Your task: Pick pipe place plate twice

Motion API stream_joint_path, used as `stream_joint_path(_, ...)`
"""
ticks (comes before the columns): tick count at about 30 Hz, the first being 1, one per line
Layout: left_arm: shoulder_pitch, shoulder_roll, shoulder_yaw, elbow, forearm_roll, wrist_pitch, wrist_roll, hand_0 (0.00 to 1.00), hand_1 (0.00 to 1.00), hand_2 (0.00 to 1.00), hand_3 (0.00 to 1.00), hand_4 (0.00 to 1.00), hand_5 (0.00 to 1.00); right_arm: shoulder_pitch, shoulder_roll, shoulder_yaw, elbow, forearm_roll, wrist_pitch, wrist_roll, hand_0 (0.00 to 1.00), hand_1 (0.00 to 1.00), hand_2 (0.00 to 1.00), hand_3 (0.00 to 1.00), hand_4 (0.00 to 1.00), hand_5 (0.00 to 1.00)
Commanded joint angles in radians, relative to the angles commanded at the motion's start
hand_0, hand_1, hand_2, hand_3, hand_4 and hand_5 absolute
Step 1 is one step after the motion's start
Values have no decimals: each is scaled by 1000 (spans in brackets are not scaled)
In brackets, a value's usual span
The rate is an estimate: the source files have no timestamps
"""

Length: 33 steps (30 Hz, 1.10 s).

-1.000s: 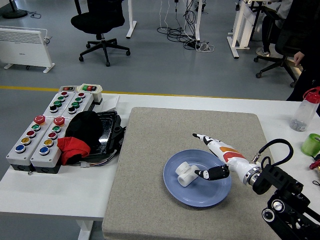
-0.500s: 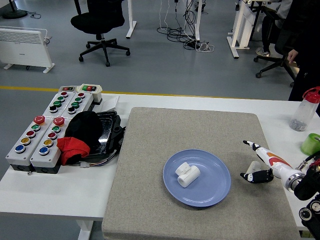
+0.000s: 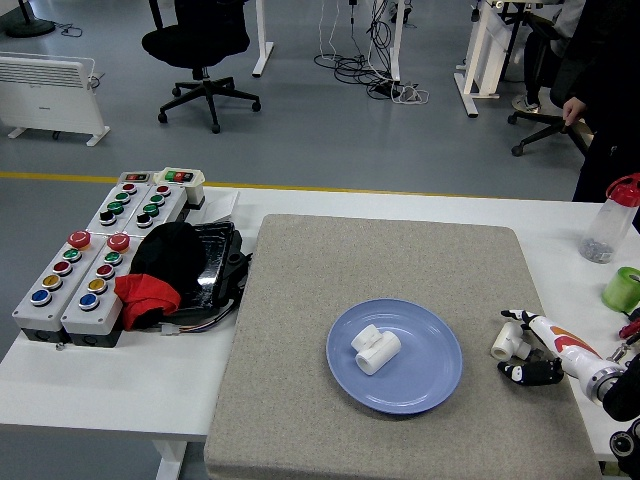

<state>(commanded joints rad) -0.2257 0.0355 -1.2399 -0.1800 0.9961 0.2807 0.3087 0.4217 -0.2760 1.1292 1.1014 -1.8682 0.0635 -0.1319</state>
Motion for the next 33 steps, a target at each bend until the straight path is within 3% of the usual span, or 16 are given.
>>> stream_joint_path(4,-1,-1,0,0,-1,0,-1,711,745,717,656,403,998,-1,4,-5,-3,2,-43,17,590,662,713,776,662,300)
stream_joint_path(5,-1,-1,0,0,-1,0,-1,711,745,717,656,403,998,0,4,-6,-3,3,-46,19,423,538,622,735,569,230)
stream_joint_path(10,-3,-1,-1,0,-2,1,-1,711,745,717,656,403,998,3,5,-9,-4,7,-56,24,423,538,622,735,569,230)
stream_joint_path(11,-3,0,0,0,-2,1,-1,711,745,718,657,403,998,3,5,-8,-4,7,-58,24,299,436,571,711,527,210)
stream_joint_path(19,-4,0,-5,0,6,0,1,712,746,717,656,402,998,2,4,-6,8,21,-76,32,257,404,553,697,513,210)
stream_joint_path(33,-2,-2,-13,0,13,0,2,712,746,718,656,402,998,8,5,-42,134,47,-112,47,256,393,546,675,502,230)
